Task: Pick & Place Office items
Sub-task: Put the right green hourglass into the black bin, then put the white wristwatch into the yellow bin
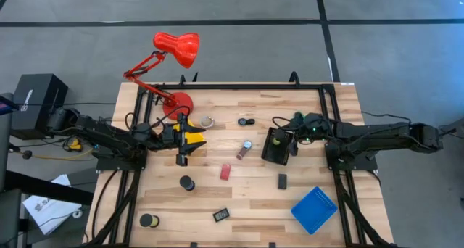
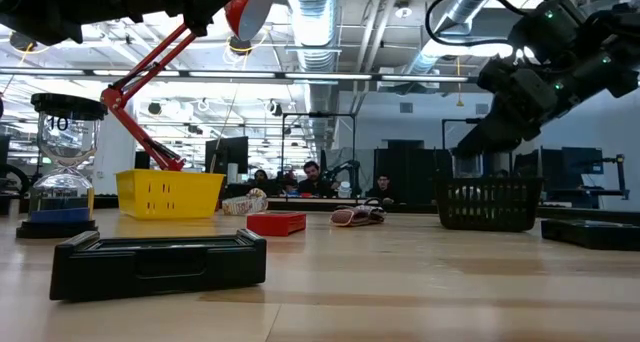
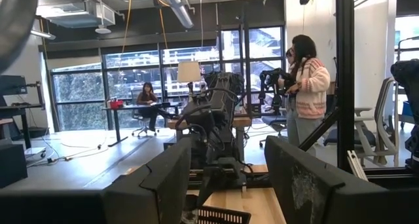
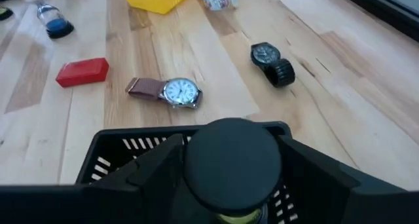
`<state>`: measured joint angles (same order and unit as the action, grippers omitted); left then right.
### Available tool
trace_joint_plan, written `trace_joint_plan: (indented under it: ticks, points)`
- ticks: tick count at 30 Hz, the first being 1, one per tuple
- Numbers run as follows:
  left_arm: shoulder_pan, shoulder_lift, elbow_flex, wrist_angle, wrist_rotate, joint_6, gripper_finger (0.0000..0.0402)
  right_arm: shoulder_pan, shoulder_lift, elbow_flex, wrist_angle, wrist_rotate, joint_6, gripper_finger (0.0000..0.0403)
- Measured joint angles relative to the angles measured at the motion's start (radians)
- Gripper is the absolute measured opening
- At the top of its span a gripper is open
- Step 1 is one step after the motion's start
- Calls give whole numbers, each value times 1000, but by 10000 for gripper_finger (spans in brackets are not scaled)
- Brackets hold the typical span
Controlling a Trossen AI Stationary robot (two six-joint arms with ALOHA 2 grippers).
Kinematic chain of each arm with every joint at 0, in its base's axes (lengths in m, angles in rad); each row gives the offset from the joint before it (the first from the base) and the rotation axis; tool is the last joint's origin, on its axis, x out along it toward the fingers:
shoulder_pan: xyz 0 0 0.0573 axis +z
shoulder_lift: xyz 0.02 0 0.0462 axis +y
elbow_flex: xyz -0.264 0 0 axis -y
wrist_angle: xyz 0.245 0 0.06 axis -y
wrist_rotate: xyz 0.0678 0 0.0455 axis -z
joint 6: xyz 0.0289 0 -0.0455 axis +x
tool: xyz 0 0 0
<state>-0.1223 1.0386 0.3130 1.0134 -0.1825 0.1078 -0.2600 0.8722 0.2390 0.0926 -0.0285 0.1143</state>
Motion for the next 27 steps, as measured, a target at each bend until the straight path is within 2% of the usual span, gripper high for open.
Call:
trace_joint_plan:
  ticks: [7,17,27]
  points:
    - [0,0,0,0,0,0,190,-14,-2,0,1,1,-5,213]
    - [0,0,0,-1,0,0,190,-16,-3,32,-22,3,-13,248]
    - [0,0,0,0,0,0,190,-16,-3,230,-283,3,-121,248]
